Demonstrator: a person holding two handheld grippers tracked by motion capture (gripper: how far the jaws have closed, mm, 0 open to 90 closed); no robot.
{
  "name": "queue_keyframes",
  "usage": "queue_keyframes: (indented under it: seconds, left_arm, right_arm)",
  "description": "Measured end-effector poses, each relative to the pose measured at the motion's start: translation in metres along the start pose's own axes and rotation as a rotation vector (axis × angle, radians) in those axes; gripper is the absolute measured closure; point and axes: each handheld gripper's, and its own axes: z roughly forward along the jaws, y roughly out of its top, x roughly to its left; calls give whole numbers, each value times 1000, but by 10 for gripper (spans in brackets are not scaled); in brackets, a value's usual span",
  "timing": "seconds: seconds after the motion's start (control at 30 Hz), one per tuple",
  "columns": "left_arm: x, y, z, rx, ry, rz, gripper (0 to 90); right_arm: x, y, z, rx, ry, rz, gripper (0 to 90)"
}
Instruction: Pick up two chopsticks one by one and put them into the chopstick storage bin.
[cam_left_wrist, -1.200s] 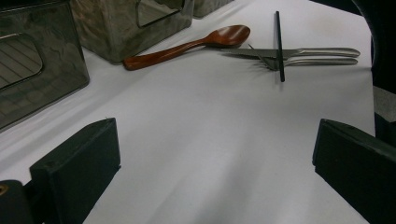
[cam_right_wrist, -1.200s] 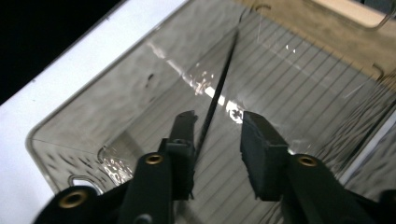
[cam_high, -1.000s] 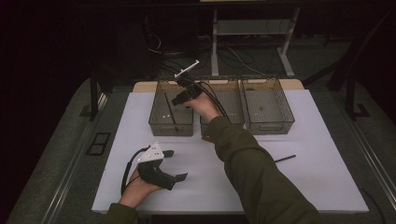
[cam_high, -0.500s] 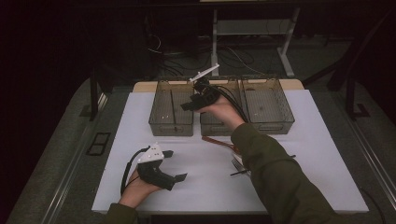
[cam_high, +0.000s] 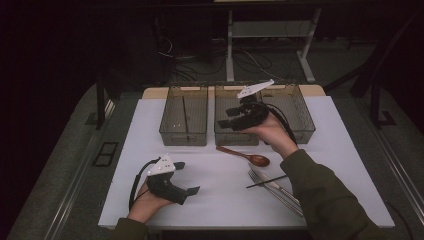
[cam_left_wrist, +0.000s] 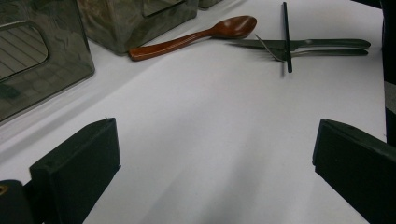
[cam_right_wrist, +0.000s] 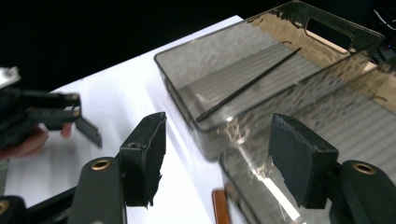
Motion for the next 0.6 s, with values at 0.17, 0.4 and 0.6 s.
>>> queue_keyframes:
  seconds: [0.17, 0.4, 0.6]
  left_arm:
    - [0, 0, 0, 3, 2, -2, 0]
    - [1, -1, 1, 8, 7, -5, 0]
    - [1, -1, 1, 7, 8, -9, 0]
  right_arm:
    - [2, -19, -21, -28, 5, -9, 356]
    - [1, -51, -53, -44, -9, -6, 362]
    - [0, -76, -75, -36, -33, -4, 388]
